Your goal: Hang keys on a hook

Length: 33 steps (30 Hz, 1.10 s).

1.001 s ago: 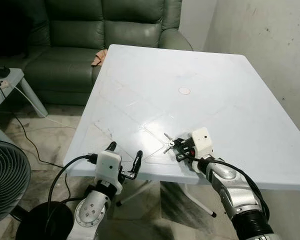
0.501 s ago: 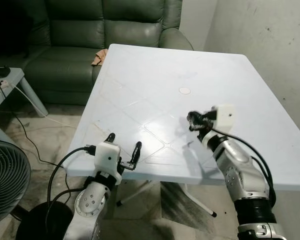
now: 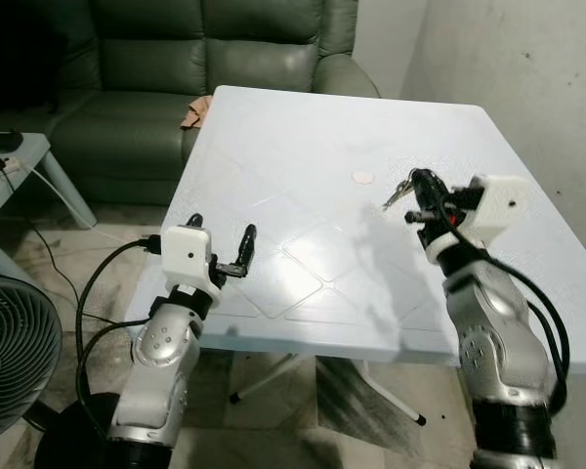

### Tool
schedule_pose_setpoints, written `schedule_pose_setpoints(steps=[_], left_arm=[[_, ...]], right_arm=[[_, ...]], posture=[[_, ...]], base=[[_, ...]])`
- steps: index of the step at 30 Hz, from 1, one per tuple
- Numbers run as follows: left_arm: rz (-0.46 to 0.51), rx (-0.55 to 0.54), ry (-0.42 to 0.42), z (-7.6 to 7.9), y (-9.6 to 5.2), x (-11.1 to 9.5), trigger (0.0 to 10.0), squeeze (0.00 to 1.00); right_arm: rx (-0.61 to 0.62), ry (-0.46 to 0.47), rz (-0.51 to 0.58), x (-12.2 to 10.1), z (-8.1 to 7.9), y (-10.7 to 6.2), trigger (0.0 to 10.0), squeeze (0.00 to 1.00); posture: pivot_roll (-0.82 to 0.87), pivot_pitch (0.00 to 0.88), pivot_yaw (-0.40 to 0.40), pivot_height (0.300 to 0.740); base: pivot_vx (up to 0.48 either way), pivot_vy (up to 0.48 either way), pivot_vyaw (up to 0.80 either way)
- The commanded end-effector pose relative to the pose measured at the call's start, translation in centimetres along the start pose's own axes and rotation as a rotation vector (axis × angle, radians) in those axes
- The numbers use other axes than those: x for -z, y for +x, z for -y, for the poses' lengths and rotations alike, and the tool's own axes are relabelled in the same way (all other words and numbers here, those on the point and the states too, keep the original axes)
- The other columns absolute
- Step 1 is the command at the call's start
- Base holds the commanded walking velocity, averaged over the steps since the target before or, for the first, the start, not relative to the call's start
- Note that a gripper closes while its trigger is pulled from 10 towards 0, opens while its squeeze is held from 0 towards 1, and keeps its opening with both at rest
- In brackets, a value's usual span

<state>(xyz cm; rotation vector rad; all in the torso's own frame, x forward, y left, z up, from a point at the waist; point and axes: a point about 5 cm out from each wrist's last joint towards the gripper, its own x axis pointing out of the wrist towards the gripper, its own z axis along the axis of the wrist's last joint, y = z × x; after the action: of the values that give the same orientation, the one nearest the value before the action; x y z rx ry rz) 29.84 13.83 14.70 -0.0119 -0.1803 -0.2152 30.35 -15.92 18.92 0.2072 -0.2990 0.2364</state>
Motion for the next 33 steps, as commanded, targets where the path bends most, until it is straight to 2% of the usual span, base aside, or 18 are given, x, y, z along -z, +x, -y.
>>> schedule_pose_setpoints(steps=[1,3,8,9,11,15,22,33], left_arm=[[0.021,-0.005,-0.014,-0.2,0.3,-0.8,10.0,0.00],[0.019,-0.016,-0.031,-0.4,0.4,-0.8,10.0,0.00],[0.042,-0.018,0.008,-0.6,-0.1,-0.9,10.0,0.00],[0.032,-0.016,0.021,-0.6,-0.2,-0.7,10.0,0.00],[-0.012,-0.021,-0.014,-0.7,-0.5,-0.1,10.0,0.00],[-0.049,-0.056,0.002,-1.4,-0.6,0.7,10.0,0.00],[-0.055,-0.087,-0.009,-2.3,-0.3,0.9,10.0,0.00],[-0.044,-0.104,-0.004,-2.8,0.4,0.7,10.0,0.00]], right_arm=[[-0.022,-0.026,0.054,-0.9,-0.7,-0.3,10.0,0.00],[-0.007,-0.001,0.064,-0.8,-0.9,-0.8,10.0,0.00],[0.017,-0.016,0.059,0.1,-1.5,-2.2,10.0,0.00],[0.019,-0.025,0.055,0.4,-1.5,-2.4,10.0,0.00],[0.040,-0.065,0.030,1.0,-1.4,-2.8,10.0,0.00],[0.076,-0.097,-0.016,2.1,-1.0,-3.3,10.0,0.00],[0.086,-0.098,-0.041,2.6,-0.6,-3.2,10.0,0.00],[0.109,-0.190,-0.066,2.9,-0.1,-2.4,10.0,0.00]], posture=[[-0.01,0.000,-0.007,0.732],[-0.01,0.000,-0.006,0.732],[-0.01,0.000,-0.003,0.732],[-0.01,0.000,-0.003,0.732],[-0.01,0.000,-0.003,0.732],[-0.01,0.000,-0.005,0.732],[-0.01,0.000,-0.005,0.732],[-0.01,0.000,-0.001,0.732]], base=[[0.000,0.000,0.00],[0.000,0.000,0.00],[0.000,0.000,0.00],[0.000,0.000,0.00],[0.000,0.000,0.00],[0.000,0.000,0.00],[0.000,0.000,0.00],[0.000,0.000,0.00]])
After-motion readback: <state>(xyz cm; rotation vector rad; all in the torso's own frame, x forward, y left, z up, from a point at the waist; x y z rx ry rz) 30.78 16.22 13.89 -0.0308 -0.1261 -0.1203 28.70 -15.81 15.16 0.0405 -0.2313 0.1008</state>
